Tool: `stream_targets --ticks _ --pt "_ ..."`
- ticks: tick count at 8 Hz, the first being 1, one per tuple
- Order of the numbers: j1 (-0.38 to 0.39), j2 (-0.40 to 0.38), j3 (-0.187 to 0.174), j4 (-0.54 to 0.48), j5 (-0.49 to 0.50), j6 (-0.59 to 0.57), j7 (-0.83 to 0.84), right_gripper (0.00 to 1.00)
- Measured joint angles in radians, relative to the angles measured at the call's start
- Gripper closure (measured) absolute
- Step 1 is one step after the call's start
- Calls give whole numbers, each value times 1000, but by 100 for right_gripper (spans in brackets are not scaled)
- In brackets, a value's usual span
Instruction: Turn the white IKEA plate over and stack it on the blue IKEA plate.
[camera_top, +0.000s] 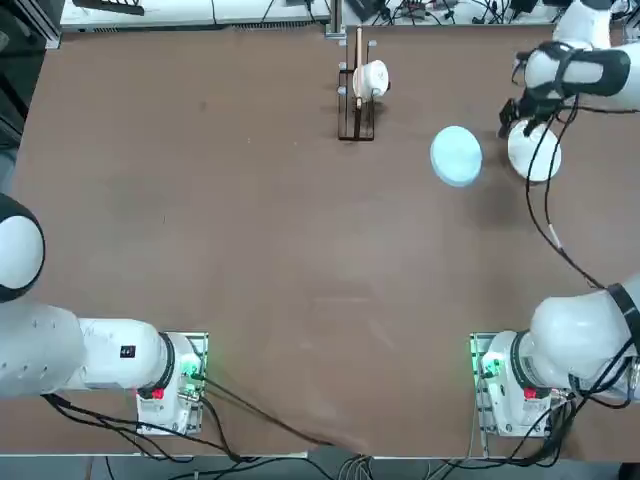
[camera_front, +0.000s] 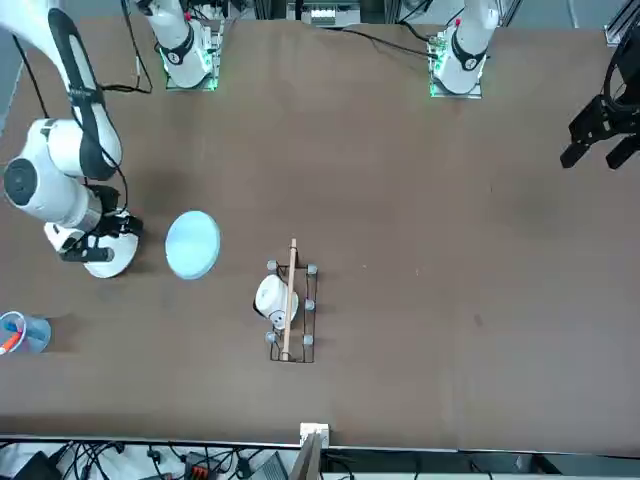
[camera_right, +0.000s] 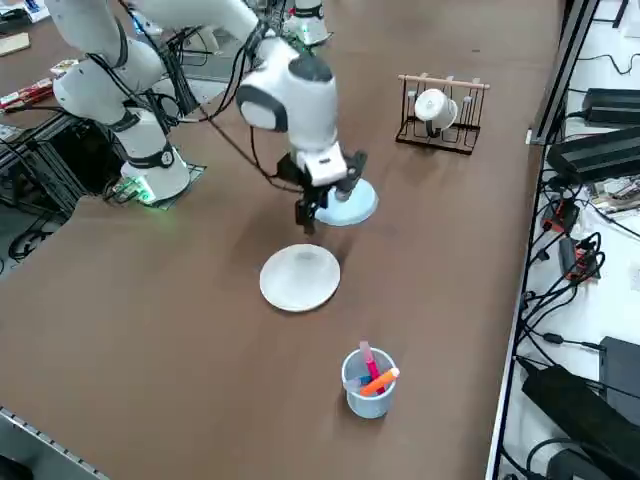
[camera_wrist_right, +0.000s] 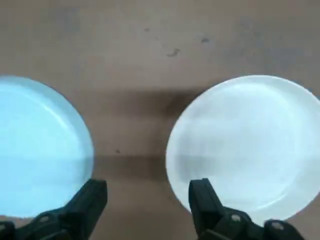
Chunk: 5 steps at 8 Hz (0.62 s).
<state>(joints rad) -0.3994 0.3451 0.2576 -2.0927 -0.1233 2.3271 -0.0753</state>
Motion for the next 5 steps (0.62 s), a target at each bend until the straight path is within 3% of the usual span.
stream_targets --ticks 3,5 --pt "-18 73 0 0 -13 74 -21 0" --pt "-17 100 3 0 -42 90 -23 13"
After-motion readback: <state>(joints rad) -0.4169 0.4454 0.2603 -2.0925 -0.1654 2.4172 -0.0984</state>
